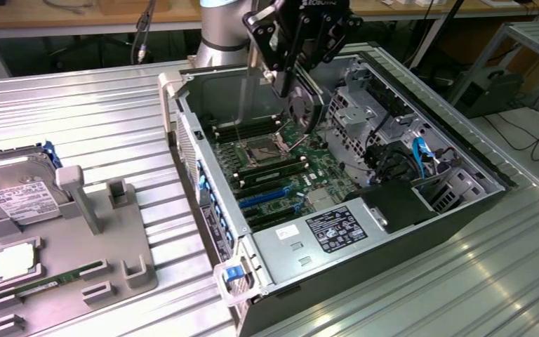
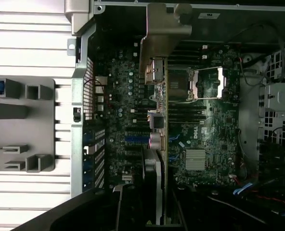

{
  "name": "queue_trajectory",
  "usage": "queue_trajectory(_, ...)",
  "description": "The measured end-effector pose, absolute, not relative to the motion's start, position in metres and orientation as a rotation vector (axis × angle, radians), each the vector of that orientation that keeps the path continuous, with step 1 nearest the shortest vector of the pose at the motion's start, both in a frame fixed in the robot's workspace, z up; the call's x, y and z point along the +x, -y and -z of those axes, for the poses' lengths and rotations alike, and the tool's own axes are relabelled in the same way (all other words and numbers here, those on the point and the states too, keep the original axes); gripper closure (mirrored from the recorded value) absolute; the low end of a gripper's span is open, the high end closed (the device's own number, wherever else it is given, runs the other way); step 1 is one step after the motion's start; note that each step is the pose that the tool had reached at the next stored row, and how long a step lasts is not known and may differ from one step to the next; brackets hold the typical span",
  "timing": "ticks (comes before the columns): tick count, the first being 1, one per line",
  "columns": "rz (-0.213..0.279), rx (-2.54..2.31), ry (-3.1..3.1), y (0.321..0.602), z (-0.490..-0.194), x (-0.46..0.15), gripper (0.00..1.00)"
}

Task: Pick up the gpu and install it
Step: 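Pick up the gpu and move the gpu toward the slot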

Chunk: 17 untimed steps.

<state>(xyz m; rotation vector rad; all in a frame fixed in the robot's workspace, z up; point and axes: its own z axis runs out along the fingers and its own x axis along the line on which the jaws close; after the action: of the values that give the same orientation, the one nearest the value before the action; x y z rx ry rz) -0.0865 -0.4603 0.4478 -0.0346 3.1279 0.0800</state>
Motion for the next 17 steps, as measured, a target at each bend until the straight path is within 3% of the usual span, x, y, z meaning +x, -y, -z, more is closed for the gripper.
queue_trajectory(17, -0.08, -0.035, -3.128, 0.46, -0.447, -0.055, 0.72)
